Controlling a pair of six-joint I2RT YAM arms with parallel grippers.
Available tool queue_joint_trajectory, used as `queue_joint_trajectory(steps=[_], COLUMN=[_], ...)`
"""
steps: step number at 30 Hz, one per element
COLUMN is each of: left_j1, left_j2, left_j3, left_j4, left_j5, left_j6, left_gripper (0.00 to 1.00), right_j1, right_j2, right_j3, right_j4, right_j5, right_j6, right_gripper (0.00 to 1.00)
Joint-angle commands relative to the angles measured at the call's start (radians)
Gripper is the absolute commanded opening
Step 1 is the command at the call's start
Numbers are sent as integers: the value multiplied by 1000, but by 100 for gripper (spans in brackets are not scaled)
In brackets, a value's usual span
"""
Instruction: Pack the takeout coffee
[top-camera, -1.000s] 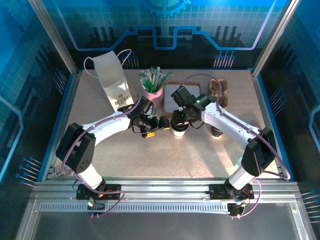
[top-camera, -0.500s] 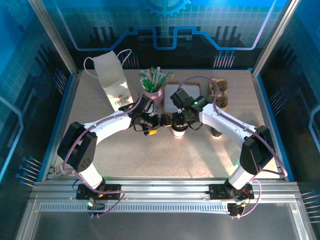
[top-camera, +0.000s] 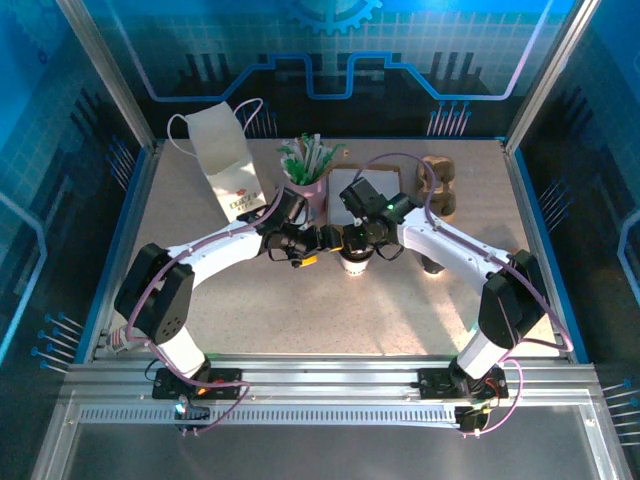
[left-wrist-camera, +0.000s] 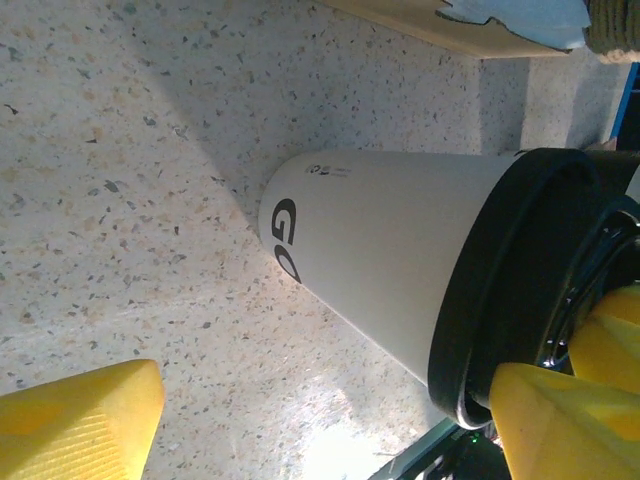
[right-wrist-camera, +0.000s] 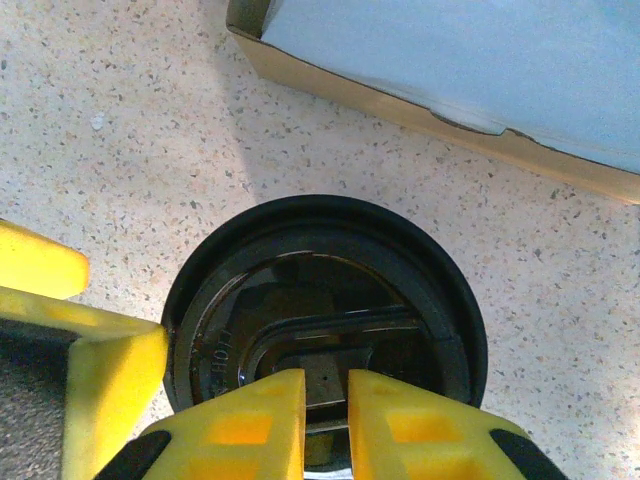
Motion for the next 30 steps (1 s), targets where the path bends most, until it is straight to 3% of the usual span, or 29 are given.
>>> queue_joint_trajectory(steps=[1, 12, 23, 26, 30], left_j1=[12, 20, 19, 19, 21], left_j2=[24, 52, 61, 54, 18], left_j3=[-7, -51, -180, -195, -156], left_j4=[11, 47, 166, 166, 102], left_j5=[17, 13, 33, 35, 13], left_j6=[-5, -14, -62, -61, -38], left_gripper=[79, 75, 59, 60, 73], right_j1=[16, 16, 16, 16, 16], right_j2=[41, 49, 48, 47, 48], right_j3=[-41, -63, -112, -123, -116], right_j4=[-17, -13, 9, 13, 10], right_j5=[-32, -45, -59, -61, -66], right_j6=[0, 1, 12, 14, 14], right_gripper=[18, 16, 16, 16, 16])
